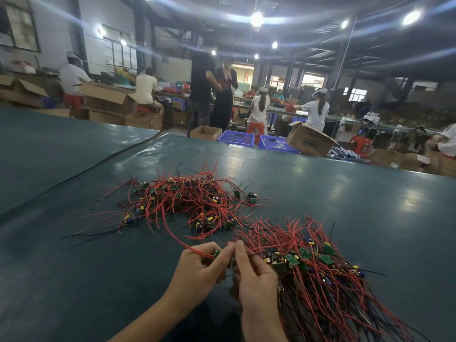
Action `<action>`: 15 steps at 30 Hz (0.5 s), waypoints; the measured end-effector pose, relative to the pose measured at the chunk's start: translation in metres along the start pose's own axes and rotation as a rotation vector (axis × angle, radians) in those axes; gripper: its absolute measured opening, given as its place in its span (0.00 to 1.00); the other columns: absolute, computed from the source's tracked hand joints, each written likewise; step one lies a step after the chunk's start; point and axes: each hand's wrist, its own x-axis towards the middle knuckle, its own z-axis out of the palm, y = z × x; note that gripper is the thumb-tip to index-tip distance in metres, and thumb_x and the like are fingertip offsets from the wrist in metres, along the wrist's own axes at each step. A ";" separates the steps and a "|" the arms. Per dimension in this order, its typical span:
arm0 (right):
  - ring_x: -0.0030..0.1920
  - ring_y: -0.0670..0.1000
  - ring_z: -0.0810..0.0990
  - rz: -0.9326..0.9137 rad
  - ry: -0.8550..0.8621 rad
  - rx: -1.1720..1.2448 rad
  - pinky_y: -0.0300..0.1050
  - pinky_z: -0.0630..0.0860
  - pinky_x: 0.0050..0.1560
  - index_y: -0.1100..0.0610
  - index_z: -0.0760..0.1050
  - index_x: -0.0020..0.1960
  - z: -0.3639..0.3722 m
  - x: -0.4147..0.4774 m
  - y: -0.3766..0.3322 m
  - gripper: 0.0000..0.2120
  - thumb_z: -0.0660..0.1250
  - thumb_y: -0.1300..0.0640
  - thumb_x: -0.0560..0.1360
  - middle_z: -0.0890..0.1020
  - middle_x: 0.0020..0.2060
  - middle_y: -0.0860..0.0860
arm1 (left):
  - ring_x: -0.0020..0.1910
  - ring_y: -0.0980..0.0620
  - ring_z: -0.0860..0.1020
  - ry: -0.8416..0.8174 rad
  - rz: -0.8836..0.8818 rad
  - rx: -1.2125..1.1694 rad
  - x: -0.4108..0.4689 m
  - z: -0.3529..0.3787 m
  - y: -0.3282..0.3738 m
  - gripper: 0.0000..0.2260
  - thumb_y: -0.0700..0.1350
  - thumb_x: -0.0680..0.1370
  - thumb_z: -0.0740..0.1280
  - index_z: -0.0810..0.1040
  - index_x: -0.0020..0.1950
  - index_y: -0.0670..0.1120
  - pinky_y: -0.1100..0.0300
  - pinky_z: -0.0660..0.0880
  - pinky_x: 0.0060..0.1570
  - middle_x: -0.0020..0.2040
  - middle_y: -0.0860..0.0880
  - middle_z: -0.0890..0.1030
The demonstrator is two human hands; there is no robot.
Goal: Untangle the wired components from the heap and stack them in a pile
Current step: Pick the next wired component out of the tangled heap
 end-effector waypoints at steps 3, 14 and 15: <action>0.45 0.52 0.85 -0.016 0.044 -0.047 0.53 0.80 0.52 0.50 0.86 0.39 0.005 0.000 0.002 0.12 0.68 0.49 0.76 0.87 0.39 0.52 | 0.26 0.54 0.75 -0.048 -0.017 -0.003 0.001 -0.001 0.002 0.18 0.56 0.72 0.70 0.78 0.32 0.41 0.62 0.72 0.30 0.26 0.49 0.77; 0.21 0.43 0.63 -0.107 0.157 0.241 0.34 0.58 0.19 0.58 0.84 0.38 -0.021 0.004 -0.031 0.14 0.66 0.49 0.73 0.76 0.27 0.50 | 0.24 0.54 0.72 0.267 -0.132 -0.174 0.010 -0.013 0.006 0.18 0.60 0.66 0.71 0.77 0.27 0.47 0.65 0.71 0.26 0.25 0.47 0.75; 0.21 0.43 0.63 -0.106 0.104 0.259 0.34 0.59 0.19 0.58 0.84 0.38 -0.019 0.002 -0.030 0.15 0.66 0.48 0.71 0.77 0.27 0.51 | 0.25 0.54 0.73 0.303 -0.147 -0.209 0.011 -0.013 0.006 0.18 0.61 0.67 0.70 0.78 0.29 0.46 0.64 0.71 0.26 0.26 0.47 0.76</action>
